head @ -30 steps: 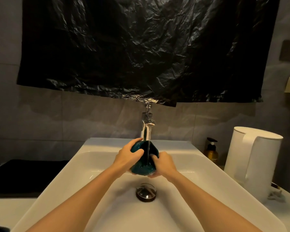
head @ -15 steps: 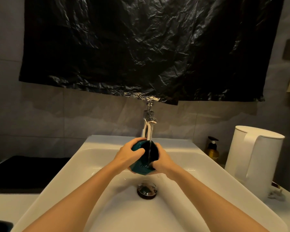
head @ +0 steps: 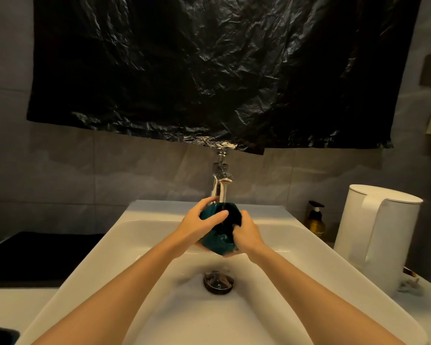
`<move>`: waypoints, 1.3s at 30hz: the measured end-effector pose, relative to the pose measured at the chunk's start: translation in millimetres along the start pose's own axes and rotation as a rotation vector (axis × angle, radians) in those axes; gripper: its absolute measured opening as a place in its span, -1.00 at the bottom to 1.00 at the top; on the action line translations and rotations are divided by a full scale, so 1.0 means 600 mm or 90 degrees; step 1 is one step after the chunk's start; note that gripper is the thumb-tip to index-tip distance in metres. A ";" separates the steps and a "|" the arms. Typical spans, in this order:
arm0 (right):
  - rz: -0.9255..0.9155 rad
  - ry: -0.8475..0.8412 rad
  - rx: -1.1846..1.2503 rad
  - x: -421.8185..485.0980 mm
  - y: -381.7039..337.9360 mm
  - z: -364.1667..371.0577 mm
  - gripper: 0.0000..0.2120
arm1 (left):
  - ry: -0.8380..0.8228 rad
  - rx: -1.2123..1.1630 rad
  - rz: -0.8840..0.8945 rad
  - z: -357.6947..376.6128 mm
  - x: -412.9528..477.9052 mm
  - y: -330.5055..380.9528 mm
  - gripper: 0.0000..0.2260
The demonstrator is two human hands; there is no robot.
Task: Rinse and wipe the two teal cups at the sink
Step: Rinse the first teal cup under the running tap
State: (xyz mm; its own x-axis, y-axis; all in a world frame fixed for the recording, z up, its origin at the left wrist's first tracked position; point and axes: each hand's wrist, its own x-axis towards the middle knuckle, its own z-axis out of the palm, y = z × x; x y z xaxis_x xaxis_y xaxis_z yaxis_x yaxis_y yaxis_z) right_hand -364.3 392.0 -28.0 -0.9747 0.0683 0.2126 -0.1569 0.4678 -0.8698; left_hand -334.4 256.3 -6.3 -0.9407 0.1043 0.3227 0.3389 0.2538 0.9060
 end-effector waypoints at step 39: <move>0.030 -0.108 0.113 -0.005 -0.002 0.003 -0.62 | 0.030 0.047 0.101 -0.016 0.007 -0.021 -0.62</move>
State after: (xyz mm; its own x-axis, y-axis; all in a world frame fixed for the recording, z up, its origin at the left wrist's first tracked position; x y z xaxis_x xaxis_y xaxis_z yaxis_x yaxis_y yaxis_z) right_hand -361.4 389.7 -28.5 -0.9920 -0.0689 0.1055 -0.1216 0.3044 -0.9447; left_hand -343.0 244.4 -13.7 -0.8740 0.1043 0.4746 0.4821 0.3083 0.8200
